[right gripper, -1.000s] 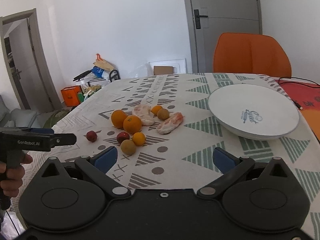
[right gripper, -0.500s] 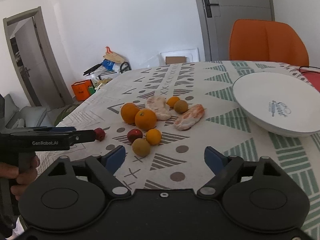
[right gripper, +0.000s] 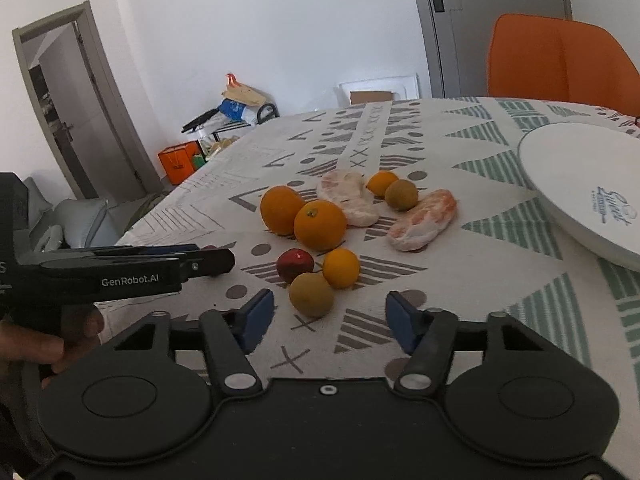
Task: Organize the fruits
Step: 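Grasp a yellow apricot with the right tool while the left tool grasps a red plum, then carry the apricot and plum in both tools over the white plate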
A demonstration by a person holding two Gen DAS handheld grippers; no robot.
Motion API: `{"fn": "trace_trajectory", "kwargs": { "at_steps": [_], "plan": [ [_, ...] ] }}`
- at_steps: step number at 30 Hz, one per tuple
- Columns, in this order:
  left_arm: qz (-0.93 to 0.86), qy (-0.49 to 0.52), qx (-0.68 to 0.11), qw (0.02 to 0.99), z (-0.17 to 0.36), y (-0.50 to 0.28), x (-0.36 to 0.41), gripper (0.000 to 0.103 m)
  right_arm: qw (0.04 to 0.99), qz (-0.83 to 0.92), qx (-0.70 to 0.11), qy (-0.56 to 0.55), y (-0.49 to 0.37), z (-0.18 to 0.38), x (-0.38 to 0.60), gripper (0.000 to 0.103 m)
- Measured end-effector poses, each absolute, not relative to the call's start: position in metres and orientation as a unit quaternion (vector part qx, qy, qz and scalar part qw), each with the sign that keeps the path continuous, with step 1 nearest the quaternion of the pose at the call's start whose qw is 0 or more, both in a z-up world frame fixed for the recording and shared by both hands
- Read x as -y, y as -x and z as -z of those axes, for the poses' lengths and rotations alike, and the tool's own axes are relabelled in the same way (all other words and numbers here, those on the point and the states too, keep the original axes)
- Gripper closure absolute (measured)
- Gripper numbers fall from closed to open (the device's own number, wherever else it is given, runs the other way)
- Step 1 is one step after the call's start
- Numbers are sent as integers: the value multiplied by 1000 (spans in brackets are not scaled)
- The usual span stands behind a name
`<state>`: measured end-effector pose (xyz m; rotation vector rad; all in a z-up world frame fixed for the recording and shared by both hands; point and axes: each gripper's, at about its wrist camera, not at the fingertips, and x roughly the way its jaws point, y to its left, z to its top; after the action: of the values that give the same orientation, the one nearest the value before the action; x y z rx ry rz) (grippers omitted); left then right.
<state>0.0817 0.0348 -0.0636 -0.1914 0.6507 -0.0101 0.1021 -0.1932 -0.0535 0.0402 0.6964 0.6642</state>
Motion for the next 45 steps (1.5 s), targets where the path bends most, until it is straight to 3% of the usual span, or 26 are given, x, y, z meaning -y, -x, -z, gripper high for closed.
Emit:
{"fn": "trace_trajectory", "kwargs": {
  "at_steps": [2, 7, 30, 45],
  "plan": [
    [16, 105, -323, 940, 62, -81, -37, 81, 884, -322, -339, -23, -105, 56, 189, 51],
    [22, 104, -313, 944, 53, -76, -37, 81, 878, -330, -344, -37, -108, 57, 185, 78],
    [69, 47, -304, 949, 23, -90, 36, 82, 930, -251, -253, -87, -89, 30, 265, 79],
    [112, 5, -285, 952, 11, -123, 93, 82, 944, -194, -236, -124, -102, 32, 329, 79]
  ]
}}
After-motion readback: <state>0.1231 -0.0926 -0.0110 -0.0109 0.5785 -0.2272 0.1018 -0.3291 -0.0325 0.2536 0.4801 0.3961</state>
